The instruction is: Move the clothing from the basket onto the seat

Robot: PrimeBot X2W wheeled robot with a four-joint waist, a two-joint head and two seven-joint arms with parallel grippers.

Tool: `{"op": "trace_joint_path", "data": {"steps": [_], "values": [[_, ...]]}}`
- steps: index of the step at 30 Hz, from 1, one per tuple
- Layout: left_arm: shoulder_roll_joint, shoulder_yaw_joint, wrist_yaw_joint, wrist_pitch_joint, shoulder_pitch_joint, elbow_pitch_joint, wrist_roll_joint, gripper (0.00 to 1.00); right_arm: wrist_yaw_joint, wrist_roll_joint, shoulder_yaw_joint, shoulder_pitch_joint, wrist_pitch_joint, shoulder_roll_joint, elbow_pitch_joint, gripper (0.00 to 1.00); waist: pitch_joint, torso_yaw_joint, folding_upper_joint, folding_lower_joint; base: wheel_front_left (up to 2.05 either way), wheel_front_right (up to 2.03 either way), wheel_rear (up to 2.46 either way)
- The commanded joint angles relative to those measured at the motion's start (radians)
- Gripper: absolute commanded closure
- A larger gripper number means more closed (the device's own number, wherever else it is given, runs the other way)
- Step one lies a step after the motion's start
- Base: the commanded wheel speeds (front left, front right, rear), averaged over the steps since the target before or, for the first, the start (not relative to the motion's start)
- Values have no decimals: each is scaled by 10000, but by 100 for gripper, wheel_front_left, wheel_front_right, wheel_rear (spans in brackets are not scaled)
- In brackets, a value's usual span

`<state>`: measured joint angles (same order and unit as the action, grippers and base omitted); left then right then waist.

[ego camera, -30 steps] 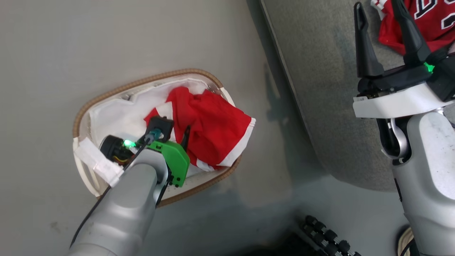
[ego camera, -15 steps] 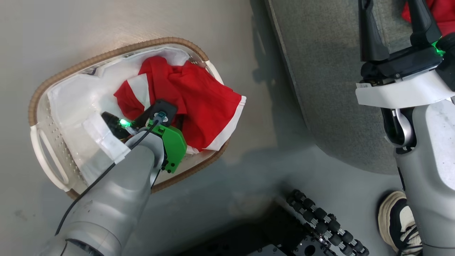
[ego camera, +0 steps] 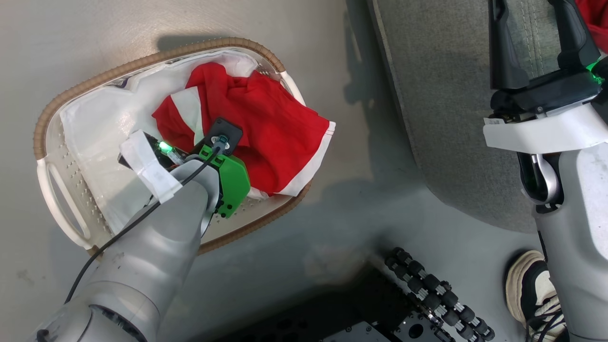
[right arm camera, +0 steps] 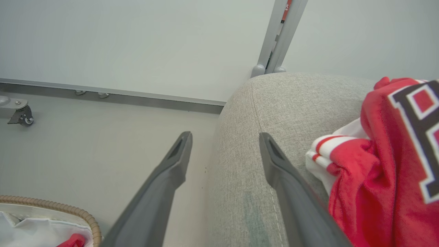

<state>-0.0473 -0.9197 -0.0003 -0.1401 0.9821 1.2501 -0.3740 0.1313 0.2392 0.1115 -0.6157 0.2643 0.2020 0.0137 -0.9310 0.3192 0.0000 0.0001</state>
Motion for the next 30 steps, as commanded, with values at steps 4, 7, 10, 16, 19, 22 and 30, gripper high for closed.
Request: {"op": "trace_joint_path", "data": {"steps": [4, 7, 10, 16, 19, 22, 30], "values": [[-68, 100, 74, -581, 187, 72, -319, 100, -10, 108, 7, -171, 2, -126, -41, 0, 79, 15, 0, -1, 0, 0, 0], [-75, 298, 232, -995, 80, 100, -474, 100, -10, 164, 139, -337, 2, -224, -136, 0, 259, 88, 0, -1, 0, 0, 0], [-79, 623, 440, -1215, -68, -146, -725, 100, -10, 154, 163, -375, 2, -222, -231, 0, 550, -22, 0, -1, 0, 0, 0], [-416, 1346, 826, -1239, -894, -2077, -579, 100, -10, 85, 273, 17, 2, -65, -500, 0, 1603, -582, 0, -1, 0, 0, 0], [-551, 1858, 922, -1242, -1549, -3096, -351, 100, -10, 93, 408, 237, 3, -5, -688, 0, 2226, -820, 0, -1, 0, 0, 0], [-657, 2323, 918, -1243, -2164, -3875, -85, 100, -10, 82, 532, 489, 2, -17, -867, 0, 2830, -1021, 0, -1, 0, 0, 0], [-351, 3669, 453, -1245, -3751, -6033, 508, 100, -10, -27, 595, 1430, 3, 64, -1249, 0, 4491, -1814, 0, -1, 0, 0, 0]]}}
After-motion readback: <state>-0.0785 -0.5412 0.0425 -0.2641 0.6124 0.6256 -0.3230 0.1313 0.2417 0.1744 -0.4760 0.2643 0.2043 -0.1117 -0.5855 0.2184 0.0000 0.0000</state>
